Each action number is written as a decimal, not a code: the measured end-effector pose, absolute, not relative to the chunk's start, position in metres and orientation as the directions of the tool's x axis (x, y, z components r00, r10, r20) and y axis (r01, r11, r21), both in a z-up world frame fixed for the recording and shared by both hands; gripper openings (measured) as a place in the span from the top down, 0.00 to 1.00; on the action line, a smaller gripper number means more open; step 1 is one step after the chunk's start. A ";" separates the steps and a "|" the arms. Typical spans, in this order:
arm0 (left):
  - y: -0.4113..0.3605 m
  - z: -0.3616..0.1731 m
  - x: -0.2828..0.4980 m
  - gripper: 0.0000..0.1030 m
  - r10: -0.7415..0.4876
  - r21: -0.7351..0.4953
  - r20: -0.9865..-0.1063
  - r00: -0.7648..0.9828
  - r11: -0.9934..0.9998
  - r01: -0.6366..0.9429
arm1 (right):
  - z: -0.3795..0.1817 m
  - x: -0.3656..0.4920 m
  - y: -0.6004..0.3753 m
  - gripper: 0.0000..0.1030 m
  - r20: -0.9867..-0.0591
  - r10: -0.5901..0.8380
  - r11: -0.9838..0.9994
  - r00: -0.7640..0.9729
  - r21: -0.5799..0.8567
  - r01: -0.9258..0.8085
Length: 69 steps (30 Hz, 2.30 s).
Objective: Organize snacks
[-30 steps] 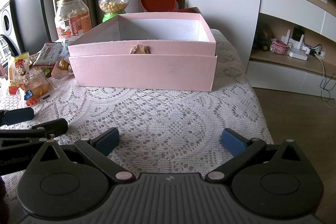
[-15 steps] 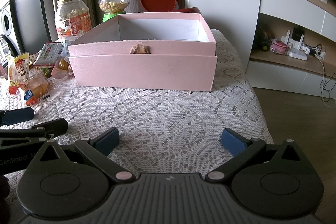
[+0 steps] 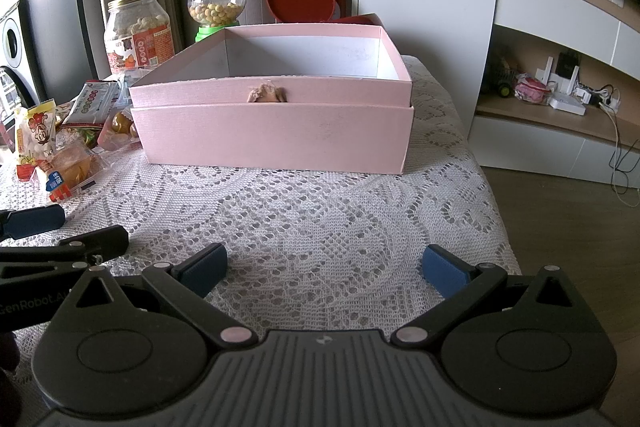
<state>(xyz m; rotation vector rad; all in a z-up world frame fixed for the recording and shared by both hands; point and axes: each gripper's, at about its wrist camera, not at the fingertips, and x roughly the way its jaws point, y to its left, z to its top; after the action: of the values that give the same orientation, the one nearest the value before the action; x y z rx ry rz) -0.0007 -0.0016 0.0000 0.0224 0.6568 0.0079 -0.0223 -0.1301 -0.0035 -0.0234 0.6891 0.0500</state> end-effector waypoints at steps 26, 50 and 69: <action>0.141 0.029 0.043 0.35 0.027 -0.208 -0.561 0.827 0.963 -0.173 | 0.028 -0.008 -0.078 0.00 -0.683 0.244 0.933 0.689 -0.028 -0.358; 0.189 0.053 -0.029 0.46 -0.116 -0.317 -0.546 0.830 0.945 -0.077 | 0.024 0.075 0.034 0.12 -0.747 0.472 0.752 0.468 0.064 -0.656; 0.070 0.084 0.009 0.46 -0.451 -0.354 -0.553 0.701 0.888 0.292 | 0.083 -0.018 -0.126 0.98 -0.705 0.352 0.888 0.615 0.044 -0.458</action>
<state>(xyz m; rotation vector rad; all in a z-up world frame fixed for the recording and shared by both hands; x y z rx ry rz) 0.0093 0.0701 0.0840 -0.2483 0.6780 -0.4187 -0.0180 -0.1260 0.0829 -0.1456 0.7785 0.4687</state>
